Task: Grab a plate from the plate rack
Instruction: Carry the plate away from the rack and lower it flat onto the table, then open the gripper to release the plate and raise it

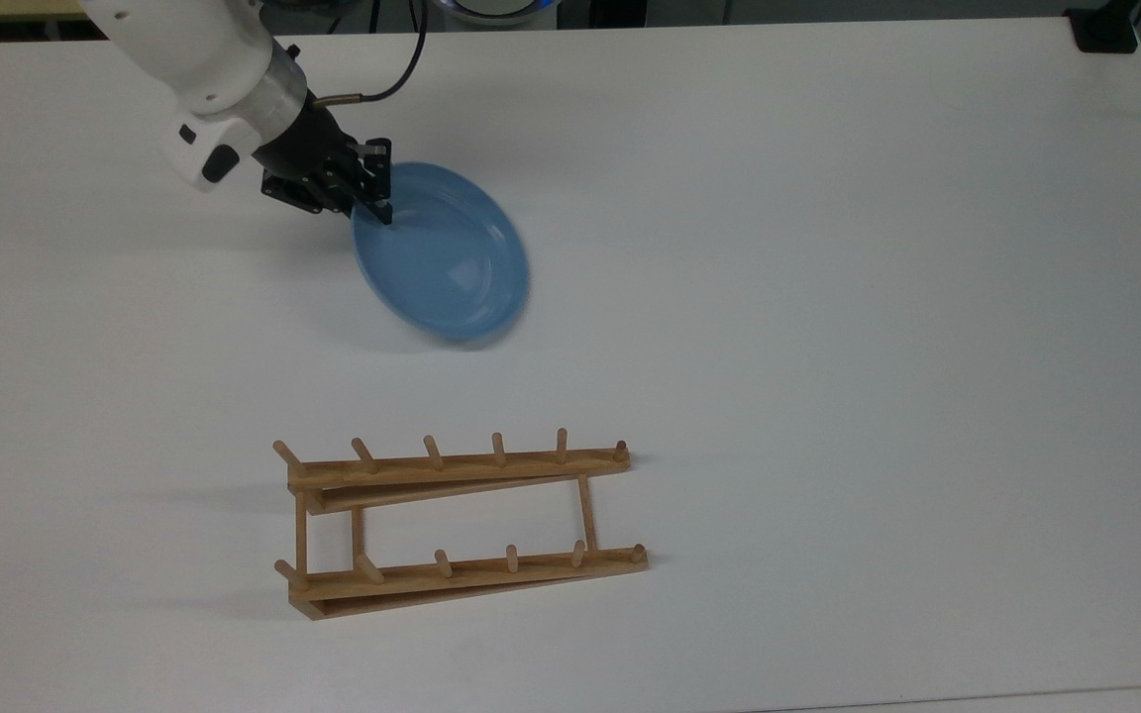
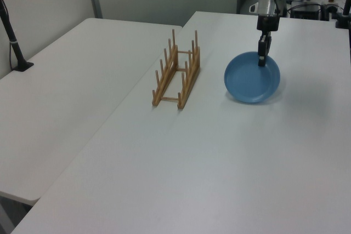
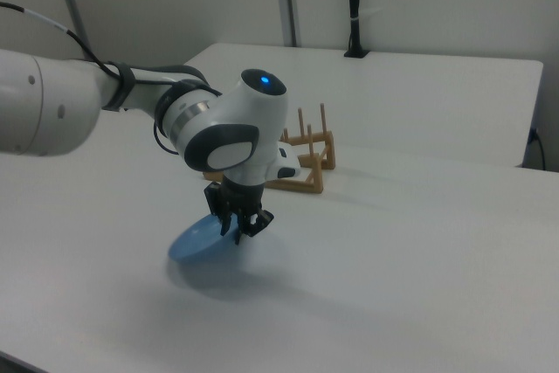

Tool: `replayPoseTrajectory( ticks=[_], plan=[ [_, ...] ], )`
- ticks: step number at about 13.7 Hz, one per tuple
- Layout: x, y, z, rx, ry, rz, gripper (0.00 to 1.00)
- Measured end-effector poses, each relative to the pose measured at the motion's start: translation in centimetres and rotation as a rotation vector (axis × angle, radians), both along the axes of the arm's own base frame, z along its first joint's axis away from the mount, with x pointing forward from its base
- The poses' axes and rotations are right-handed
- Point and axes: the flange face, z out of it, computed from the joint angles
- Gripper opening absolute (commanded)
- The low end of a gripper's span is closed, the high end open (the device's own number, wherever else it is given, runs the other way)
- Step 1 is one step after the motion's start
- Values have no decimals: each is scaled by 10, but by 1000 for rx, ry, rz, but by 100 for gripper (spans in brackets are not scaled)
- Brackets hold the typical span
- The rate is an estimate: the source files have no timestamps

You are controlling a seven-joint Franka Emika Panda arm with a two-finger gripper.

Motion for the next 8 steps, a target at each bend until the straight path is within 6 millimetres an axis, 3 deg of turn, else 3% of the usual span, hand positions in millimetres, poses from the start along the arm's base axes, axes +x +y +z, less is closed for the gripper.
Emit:
replayPoseTrajectory(
  ticks=[4,8],
  plan=[
    [1,-1,-18,5,20,-4,100],
    [5,-2,-3,0,4,-17,100]
  ],
)
